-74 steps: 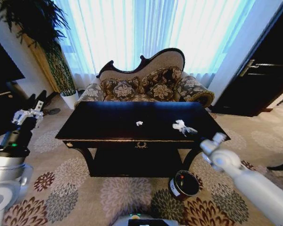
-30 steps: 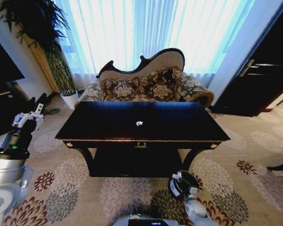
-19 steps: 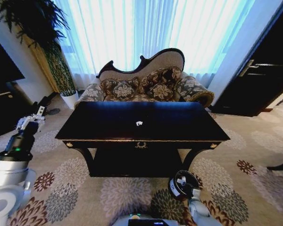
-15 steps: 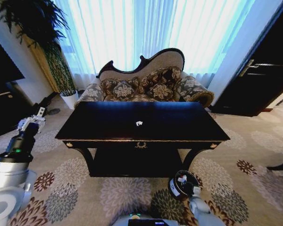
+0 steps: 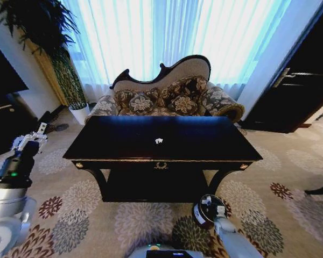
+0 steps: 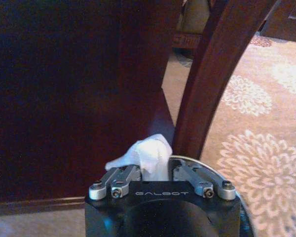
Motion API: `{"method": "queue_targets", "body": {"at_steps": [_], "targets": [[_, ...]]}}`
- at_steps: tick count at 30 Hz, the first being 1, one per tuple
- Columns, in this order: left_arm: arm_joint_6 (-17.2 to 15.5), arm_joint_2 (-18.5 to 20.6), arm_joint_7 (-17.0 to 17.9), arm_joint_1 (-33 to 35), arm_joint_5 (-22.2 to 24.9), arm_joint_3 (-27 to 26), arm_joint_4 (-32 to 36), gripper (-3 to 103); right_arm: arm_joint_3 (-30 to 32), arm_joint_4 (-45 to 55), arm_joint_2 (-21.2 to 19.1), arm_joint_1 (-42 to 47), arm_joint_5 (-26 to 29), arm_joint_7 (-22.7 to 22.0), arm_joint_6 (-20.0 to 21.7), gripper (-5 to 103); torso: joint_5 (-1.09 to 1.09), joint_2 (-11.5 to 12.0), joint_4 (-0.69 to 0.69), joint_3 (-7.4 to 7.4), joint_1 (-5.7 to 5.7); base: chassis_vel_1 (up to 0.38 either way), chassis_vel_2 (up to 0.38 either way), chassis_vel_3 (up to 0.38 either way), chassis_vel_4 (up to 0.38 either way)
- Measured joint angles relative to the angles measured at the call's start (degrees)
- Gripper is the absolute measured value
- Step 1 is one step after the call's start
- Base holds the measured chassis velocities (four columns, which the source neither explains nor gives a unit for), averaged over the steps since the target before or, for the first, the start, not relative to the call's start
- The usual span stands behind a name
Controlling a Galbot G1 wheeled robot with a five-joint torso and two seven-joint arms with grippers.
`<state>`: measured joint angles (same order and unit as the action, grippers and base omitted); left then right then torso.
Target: Move to the front of the table and place the trash on the table into the trash bin.
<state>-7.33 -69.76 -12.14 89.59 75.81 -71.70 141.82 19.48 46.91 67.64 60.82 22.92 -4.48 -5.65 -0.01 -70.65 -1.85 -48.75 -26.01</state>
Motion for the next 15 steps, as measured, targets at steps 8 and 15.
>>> {"method": "queue_targets", "body": {"at_steps": [8, 15], "targets": [[0.0, -0.1, 0.0, 0.0, -0.1, 0.1, 0.0, 100, 0.2, -3.8, -1.8, -2.2, -3.3, -1.6, 1.2, 52, 0.0, 0.0, -0.01, 0.0, 0.0, 0.0, 0.0, 0.0, 0.0], [0.0, -0.4, 0.0, 0.2, -0.3, 0.2, 0.4, 100, 0.3, -4.3, -2.6, -2.8, -3.9, -1.8, 2.1, 79, 0.0, 0.0, -0.01, 0.0, 0.0, 0.0, 0.0, 0.0, 0.0]]}}
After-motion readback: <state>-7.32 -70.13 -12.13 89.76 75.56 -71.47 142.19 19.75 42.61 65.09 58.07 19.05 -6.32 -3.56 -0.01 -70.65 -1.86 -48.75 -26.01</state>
